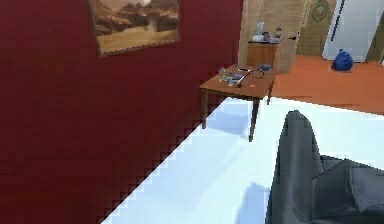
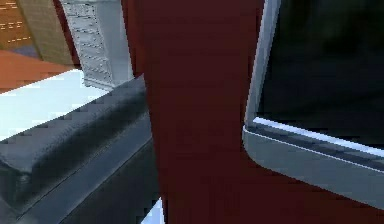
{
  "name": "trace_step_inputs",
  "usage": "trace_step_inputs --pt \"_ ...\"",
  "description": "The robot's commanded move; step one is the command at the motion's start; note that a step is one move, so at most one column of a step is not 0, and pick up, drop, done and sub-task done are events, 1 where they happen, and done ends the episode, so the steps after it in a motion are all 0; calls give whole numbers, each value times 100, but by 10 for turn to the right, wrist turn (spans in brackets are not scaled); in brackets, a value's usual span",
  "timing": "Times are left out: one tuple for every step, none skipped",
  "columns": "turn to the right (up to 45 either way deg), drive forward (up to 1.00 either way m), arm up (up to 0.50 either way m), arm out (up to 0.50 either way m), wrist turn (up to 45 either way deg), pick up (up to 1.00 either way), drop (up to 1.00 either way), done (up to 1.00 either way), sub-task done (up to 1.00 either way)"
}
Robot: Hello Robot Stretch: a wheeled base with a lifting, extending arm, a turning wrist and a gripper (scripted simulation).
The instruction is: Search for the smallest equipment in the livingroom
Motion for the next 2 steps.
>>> trace_step_inputs --pt "0 50 0 0 0 0 0 0 0" --pt "240 0 0 0 0 0 0 0 0"
